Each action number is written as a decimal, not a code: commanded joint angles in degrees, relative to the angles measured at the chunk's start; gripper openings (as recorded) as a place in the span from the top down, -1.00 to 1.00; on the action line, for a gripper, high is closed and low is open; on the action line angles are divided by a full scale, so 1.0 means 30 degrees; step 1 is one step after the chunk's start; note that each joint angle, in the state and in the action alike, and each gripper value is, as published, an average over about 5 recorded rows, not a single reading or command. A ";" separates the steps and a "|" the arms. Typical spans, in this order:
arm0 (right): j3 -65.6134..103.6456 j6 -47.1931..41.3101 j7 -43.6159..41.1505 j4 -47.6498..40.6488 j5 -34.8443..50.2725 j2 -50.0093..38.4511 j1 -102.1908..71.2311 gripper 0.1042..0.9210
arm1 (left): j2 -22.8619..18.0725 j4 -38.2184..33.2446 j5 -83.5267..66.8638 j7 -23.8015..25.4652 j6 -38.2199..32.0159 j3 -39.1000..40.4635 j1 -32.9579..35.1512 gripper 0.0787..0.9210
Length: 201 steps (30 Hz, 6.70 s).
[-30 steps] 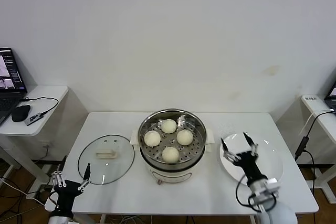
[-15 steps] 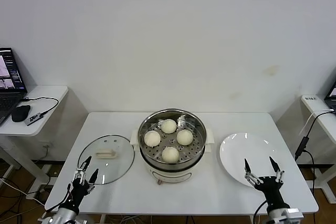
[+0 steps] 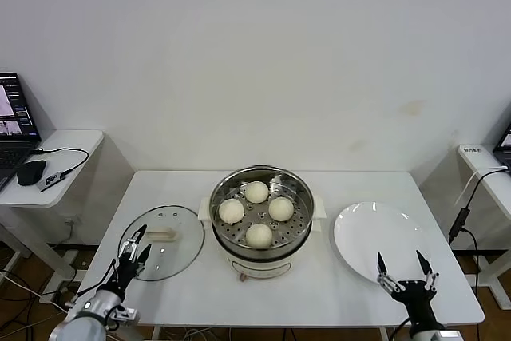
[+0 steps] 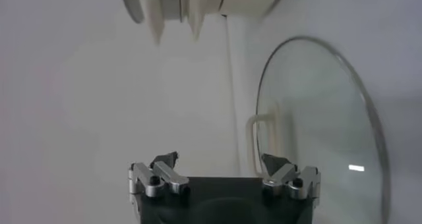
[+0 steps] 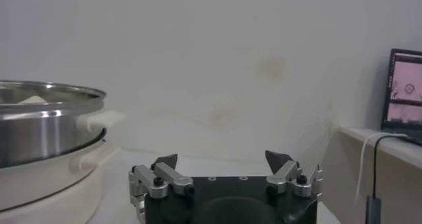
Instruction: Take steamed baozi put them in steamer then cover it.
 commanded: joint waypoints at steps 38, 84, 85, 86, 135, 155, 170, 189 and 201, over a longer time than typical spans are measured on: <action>-0.0218 0.0301 -0.0023 -0.0687 -0.0885 0.0855 -0.0367 -0.76 | -0.0419 0.5659 0.0044 0.0067 -0.0218 0.1968 -0.5575 -0.69; -0.1167 0.0452 -0.0186 -0.0773 -0.1413 0.0127 -0.0370 -0.76 | 0.0307 -0.6796 -0.1646 0.1637 0.5198 -0.1933 0.2313 0.86; -0.1192 0.0449 -0.0191 -0.0776 -0.1410 0.0084 -0.0343 -0.76 | 0.0438 -0.7435 -0.1717 0.2199 0.5410 -0.2163 0.2620 0.86; -0.1214 0.0446 -0.0195 -0.0778 -0.1407 0.0046 -0.0315 -0.76 | 0.0570 -0.8020 -0.1815 0.2627 0.5576 -0.2335 0.2884 0.86; -0.2659 0.2081 0.0165 -0.2955 -0.7767 0.0797 0.0730 -0.76 | -0.5254 -0.6940 0.3199 0.8770 1.2846 1.2382 -0.7301 0.86; -0.2713 0.2090 0.0233 -0.2981 -0.7565 0.0641 0.0639 -0.76 | -0.6531 -0.4155 0.4345 0.8672 1.2383 1.2430 -0.7836 0.86; -0.2919 0.2071 0.0267 -0.3038 -0.7376 0.0558 0.0667 -0.76 | -0.6706 -0.3787 0.4604 0.8525 1.2064 1.2138 -0.7453 0.86; -0.3008 0.2014 0.0286 -0.3130 -0.7409 0.0563 0.0649 -0.76 | -0.5295 -0.8804 0.4355 0.8003 1.1338 1.2089 -0.4431 0.17; -0.3076 0.2062 0.0277 -0.3082 -0.7322 0.0392 0.0444 -0.76 | -0.2977 -1.4814 -0.0851 0.4233 0.8713 0.9062 0.2868 -0.64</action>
